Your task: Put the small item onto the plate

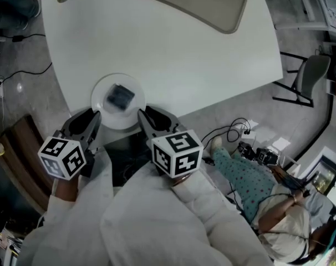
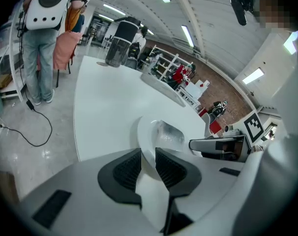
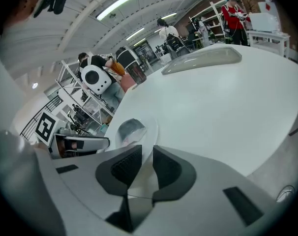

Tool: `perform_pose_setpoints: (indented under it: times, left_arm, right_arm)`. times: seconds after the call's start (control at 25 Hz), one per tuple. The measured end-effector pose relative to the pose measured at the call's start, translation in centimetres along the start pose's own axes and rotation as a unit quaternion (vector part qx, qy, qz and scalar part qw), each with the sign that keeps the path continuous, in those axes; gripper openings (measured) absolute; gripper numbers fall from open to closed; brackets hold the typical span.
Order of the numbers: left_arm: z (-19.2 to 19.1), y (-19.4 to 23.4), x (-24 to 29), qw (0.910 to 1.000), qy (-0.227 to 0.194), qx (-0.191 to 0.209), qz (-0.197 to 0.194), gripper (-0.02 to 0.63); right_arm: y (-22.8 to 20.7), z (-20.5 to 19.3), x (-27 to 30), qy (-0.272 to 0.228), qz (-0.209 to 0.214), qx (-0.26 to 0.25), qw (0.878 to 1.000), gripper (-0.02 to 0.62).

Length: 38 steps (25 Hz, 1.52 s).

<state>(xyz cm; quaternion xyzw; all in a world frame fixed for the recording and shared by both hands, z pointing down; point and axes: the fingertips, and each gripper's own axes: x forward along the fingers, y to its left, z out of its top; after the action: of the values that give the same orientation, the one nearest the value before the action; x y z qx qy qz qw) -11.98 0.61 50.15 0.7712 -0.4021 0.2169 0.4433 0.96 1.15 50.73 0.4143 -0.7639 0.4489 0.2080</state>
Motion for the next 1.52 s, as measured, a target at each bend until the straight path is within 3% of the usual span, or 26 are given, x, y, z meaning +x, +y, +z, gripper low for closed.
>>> perform_pose_setpoints:
  times: [0.84, 1.52]
  left_arm:
    - [6.0, -1.5, -0.9, 0.9948, -0.012, 0.089, -0.048, 0.095]
    - [12.2, -4.9, 3.5, 0.9951, -0.037, 0.086, -0.032, 0.095]
  right_arm:
    - [0.7, 4.7, -1.6, -0.074, -0.047, 0.014, 0.996, 0.075]
    - [-4.7, 12.6, -2.5, -0.076, -0.008, -0.015, 0.997, 0.074]
